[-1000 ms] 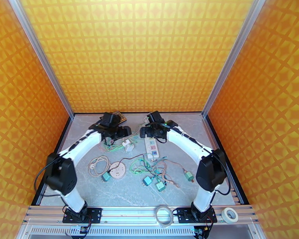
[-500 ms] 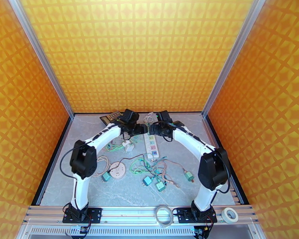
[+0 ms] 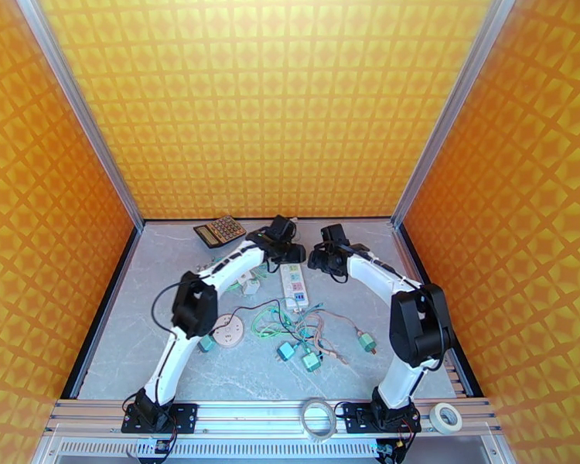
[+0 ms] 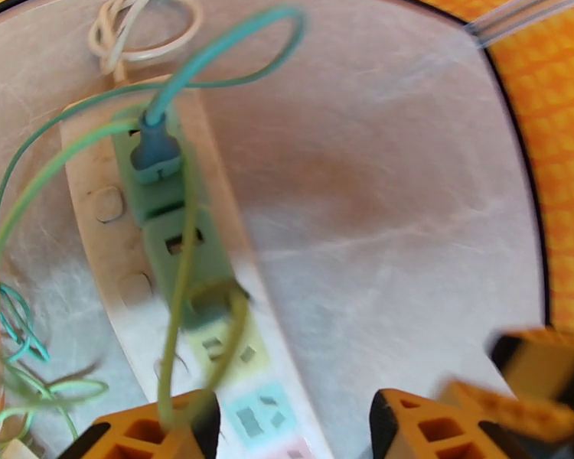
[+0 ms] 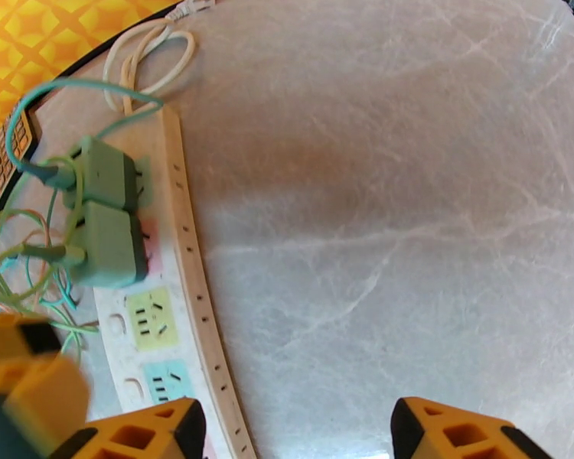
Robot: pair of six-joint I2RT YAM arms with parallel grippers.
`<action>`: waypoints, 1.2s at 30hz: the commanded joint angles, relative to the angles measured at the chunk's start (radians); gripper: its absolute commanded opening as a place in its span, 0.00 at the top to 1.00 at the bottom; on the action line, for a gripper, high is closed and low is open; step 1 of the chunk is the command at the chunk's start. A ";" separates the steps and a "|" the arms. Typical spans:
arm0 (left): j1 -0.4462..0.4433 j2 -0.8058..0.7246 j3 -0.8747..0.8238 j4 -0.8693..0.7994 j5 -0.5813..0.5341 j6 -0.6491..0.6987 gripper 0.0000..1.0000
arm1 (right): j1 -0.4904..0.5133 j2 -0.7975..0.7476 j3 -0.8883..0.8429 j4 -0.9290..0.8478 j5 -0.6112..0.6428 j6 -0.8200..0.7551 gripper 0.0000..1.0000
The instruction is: Pull the plug off the socket
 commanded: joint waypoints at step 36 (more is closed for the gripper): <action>-0.020 0.018 -0.007 -0.119 -0.255 0.093 0.67 | -0.003 0.168 0.026 0.200 -0.440 0.080 0.50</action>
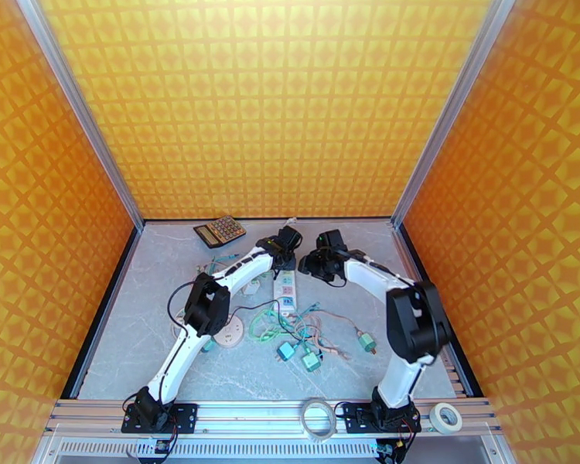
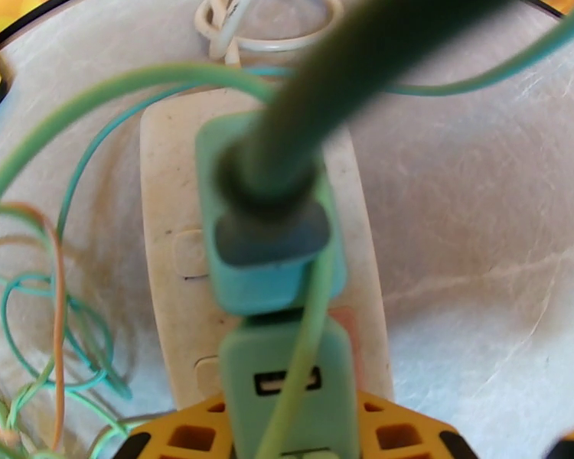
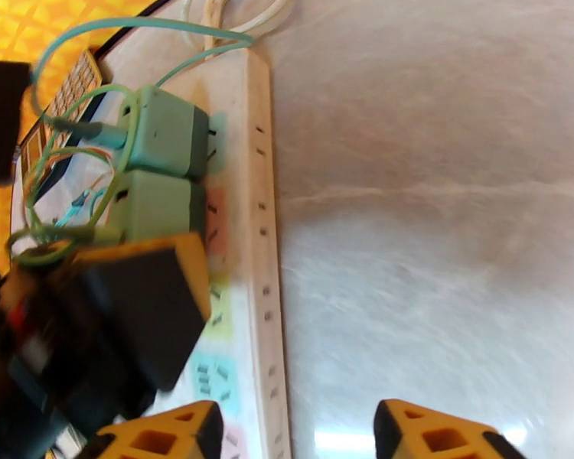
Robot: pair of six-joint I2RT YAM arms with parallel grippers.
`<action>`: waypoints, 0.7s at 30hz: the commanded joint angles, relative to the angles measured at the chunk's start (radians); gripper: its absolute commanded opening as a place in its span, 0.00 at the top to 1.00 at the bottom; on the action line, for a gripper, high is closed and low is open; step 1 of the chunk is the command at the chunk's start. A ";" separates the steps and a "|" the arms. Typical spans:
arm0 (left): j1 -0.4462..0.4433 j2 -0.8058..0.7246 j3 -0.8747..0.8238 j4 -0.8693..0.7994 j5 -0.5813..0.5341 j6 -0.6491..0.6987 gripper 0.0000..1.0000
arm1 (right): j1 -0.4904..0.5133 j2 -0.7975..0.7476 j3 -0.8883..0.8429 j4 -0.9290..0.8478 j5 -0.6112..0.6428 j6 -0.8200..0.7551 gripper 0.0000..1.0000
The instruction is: Pull the plug off the socket
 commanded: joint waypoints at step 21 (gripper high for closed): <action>0.004 -0.019 0.110 -0.095 0.114 -0.031 0.76 | -0.003 0.236 0.063 0.163 -0.287 0.144 0.56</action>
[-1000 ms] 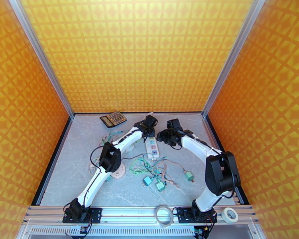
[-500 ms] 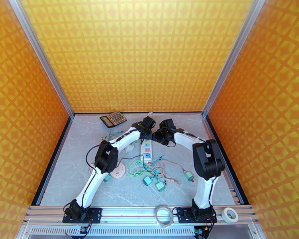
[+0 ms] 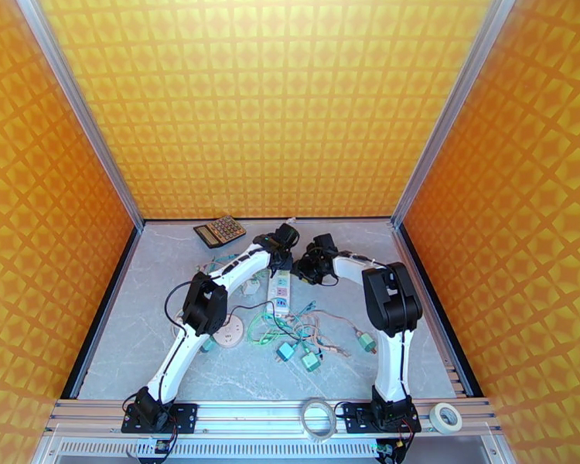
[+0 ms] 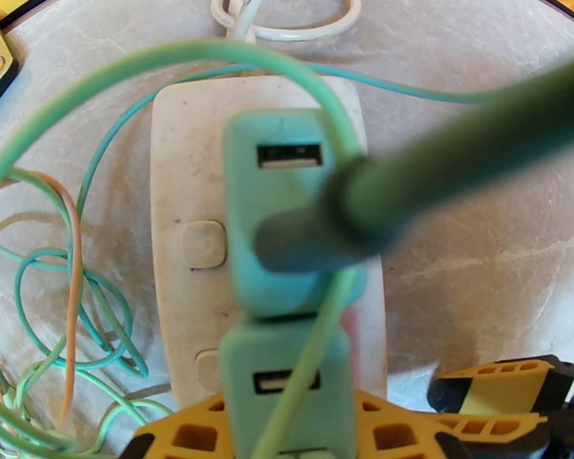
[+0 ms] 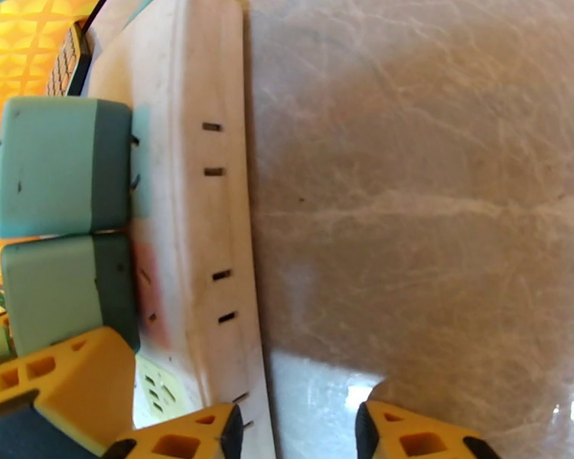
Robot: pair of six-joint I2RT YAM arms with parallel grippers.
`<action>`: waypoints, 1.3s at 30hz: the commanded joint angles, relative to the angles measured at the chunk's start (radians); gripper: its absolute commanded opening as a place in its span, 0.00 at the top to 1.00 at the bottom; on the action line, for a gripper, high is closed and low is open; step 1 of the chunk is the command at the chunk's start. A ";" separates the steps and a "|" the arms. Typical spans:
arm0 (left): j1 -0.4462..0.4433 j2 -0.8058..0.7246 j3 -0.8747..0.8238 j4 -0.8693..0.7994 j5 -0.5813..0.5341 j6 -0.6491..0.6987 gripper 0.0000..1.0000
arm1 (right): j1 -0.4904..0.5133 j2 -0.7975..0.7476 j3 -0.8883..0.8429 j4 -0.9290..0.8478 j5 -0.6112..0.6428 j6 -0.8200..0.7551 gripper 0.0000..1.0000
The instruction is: Pull the plug off the socket
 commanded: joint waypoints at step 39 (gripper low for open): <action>0.000 -0.063 0.096 -0.024 0.144 -0.042 0.80 | -0.007 0.063 -0.029 -0.047 -0.002 0.091 0.69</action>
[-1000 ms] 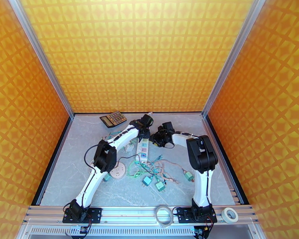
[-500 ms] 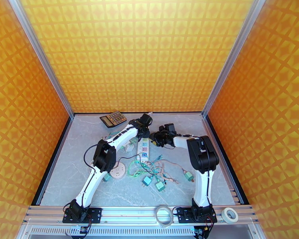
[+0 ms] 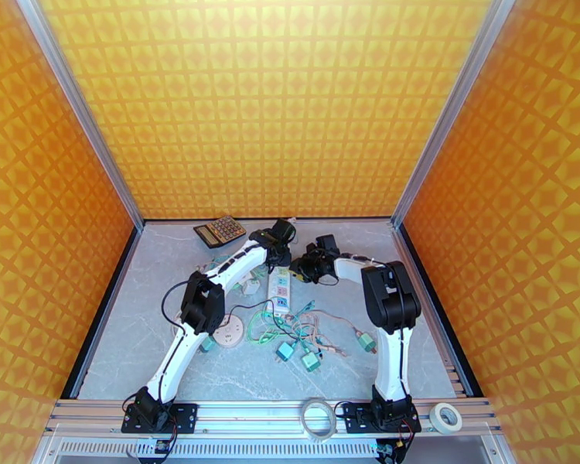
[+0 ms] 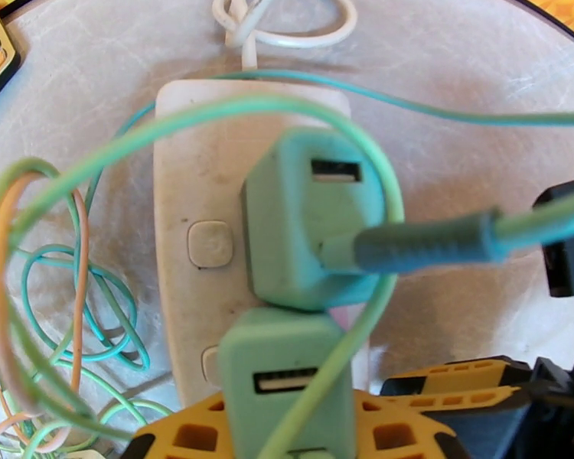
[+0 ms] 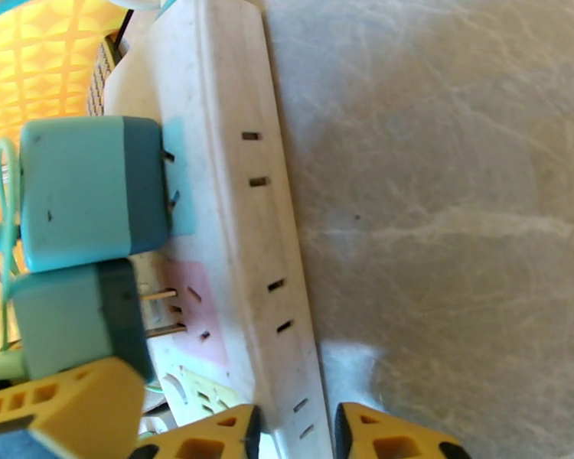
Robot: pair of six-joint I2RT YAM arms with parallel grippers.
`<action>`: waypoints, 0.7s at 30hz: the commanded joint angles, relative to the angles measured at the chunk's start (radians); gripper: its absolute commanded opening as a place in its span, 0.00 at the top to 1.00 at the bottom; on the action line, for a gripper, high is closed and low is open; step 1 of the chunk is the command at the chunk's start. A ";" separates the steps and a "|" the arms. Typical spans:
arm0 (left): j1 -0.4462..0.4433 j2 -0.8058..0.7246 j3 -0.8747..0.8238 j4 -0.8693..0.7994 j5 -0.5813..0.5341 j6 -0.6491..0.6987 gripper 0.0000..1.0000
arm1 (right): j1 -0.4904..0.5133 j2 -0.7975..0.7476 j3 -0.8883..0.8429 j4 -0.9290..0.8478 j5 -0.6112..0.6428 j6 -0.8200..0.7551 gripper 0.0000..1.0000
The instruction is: Pull the plug off the socket
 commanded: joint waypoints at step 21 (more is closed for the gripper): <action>0.161 -0.309 -0.125 0.011 0.049 0.012 0.79 | 0.011 -0.017 0.023 -0.182 0.126 -0.079 0.68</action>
